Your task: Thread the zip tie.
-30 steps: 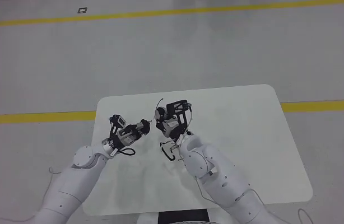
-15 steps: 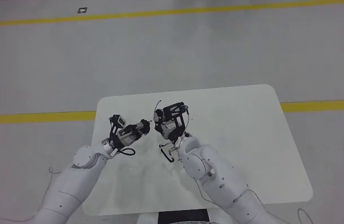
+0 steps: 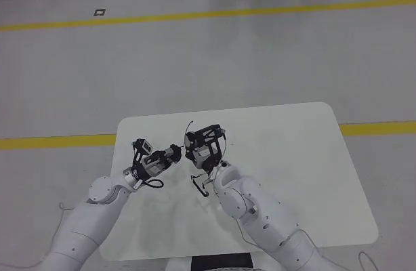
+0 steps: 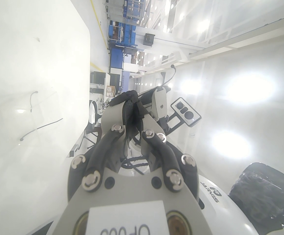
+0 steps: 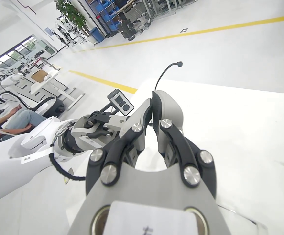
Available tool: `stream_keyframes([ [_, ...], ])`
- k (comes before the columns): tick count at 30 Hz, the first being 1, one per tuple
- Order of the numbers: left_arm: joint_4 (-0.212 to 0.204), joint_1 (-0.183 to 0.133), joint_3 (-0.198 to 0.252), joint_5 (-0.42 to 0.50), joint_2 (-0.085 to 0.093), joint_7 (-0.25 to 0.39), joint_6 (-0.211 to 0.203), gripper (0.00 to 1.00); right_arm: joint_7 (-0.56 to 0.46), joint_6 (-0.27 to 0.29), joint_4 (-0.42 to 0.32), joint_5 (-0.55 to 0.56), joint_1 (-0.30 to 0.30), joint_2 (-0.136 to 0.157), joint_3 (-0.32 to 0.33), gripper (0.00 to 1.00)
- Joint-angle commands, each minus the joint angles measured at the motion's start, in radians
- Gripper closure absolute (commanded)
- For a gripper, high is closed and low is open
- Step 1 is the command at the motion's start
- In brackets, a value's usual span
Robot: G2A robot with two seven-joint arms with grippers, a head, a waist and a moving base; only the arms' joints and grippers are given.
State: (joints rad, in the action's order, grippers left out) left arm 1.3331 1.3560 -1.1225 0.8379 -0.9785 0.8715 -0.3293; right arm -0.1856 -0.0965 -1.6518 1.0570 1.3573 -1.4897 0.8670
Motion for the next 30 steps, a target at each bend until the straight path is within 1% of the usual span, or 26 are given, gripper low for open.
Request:
stream_keyframes([
  [1,0.0,0.0,0.0,0.0,0.0,0.0,0.0,1.0,0.0,-0.001,0.001,0.0,0.0,-0.001,-0.001,1.0],
  [14,0.0,0.0,0.0,0.0,0.0,0.0,0.0,1.0,0.005,-0.009,0.018,0.002,-0.005,-0.006,-0.002,1.0],
  [15,0.0,0.0,0.0,0.0,0.0,0.0,0.0,1.0,0.009,-0.01,0.014,0.003,-0.004,-0.006,0.001,1.0],
  [17,0.01,0.001,0.002,-0.009,-0.001,-0.02,0.002,1.0,0.012,-0.014,-0.005,-0.009,0.002,-0.005,0.012,1.0],
  [19,0.017,0.005,0.0,-0.019,-0.002,-0.027,-0.007,1.0,0.012,-0.01,-0.033,-0.077,0.018,-0.005,0.038,1.0],
  [23,0.033,0.004,-0.02,-0.053,-0.001,-0.025,-0.011,1.0,-0.007,0.001,-0.079,-0.089,0.035,0.003,0.075,1.0],
  [26,0.054,0.001,-0.045,-0.109,-0.003,-0.005,-0.011,1.0,-0.024,0.004,-0.11,-0.096,0.052,0.008,0.098,1.0],
  [27,0.062,0.002,-0.053,-0.115,-0.004,0.009,-0.011,1.0,-0.027,0.004,-0.117,-0.1,0.057,0.009,0.104,1.0],
  [29,0.065,0.001,-0.076,-0.124,-0.01,0.062,-0.011,1.0,-0.033,0.004,-0.129,-0.107,0.069,0.012,0.114,1.0],
  [30,0.065,-0.003,-0.088,-0.143,-0.012,0.088,-0.011,1.0,-0.035,0.005,-0.132,-0.11,0.073,0.013,0.118,1.0],
])
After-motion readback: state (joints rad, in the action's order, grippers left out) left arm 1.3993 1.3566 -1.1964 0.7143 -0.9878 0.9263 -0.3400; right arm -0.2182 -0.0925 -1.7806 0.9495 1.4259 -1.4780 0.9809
